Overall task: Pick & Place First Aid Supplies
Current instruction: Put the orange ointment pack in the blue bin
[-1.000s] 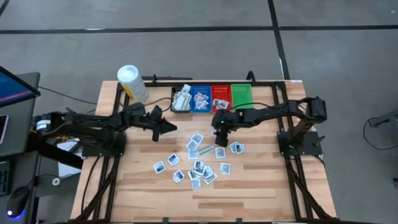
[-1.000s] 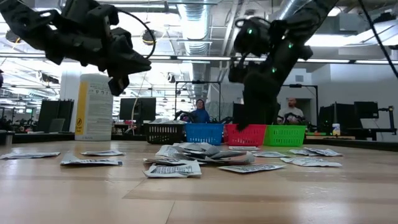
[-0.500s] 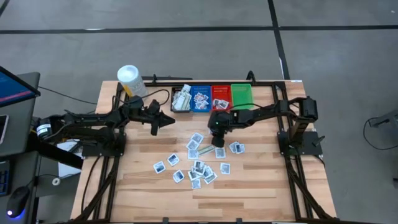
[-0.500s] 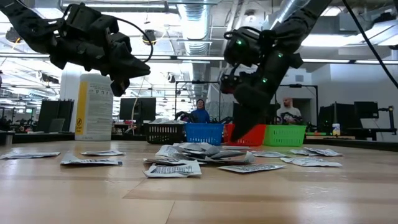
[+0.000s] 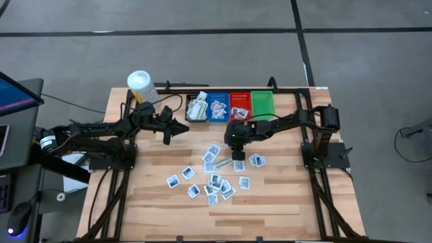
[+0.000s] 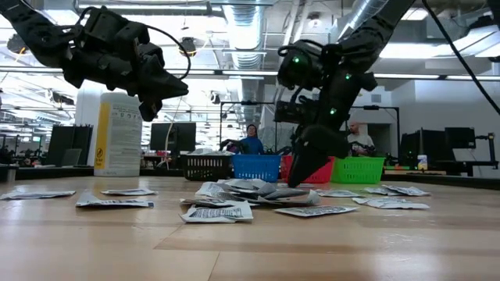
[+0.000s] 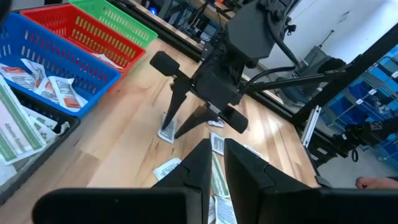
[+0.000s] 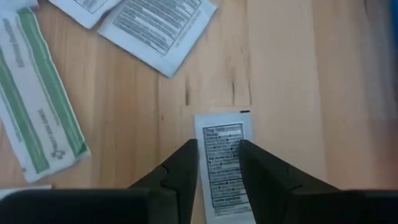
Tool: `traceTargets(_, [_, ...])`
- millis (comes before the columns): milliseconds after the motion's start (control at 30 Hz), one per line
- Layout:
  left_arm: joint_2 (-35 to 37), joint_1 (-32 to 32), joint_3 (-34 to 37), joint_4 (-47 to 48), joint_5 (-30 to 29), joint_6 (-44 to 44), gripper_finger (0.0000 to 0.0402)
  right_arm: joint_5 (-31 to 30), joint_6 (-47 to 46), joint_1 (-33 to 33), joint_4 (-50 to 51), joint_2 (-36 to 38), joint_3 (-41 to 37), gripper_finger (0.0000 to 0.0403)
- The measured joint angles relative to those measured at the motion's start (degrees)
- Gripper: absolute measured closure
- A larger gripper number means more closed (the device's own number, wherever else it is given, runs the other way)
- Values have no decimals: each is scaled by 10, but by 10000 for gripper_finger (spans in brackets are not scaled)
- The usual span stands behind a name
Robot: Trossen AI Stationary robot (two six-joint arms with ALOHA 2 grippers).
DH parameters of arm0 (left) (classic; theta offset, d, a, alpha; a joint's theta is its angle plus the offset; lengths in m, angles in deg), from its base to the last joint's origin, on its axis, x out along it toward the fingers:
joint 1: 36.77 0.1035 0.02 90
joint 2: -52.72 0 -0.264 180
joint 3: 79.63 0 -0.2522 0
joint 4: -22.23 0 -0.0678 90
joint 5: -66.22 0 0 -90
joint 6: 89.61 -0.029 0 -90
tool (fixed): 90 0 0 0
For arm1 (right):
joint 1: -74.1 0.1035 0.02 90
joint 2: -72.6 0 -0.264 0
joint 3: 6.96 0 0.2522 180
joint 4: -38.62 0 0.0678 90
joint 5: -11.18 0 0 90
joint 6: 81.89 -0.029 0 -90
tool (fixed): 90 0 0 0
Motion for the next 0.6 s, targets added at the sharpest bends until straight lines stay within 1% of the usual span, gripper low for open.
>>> traceTargets(133, [0,0,0,0,0,-4,358,-1,-16,4,-3,-36,1,289])
traceTargets(233, [0,0,0,0,0,-4,358,-1,-37,5,-3,-45,2,291])
traceTargets(333, [0,0,0,0,0,-5,358,-2,-39,7,-8,-47,2,301])
traceTargets(467, [0,0,0,0,-1,-6,358,-1,-39,7,-9,-47,2,332])
traceTargets(600, [0,0,0,0,-1,-6,358,0,-39,7,-9,-47,1,375])
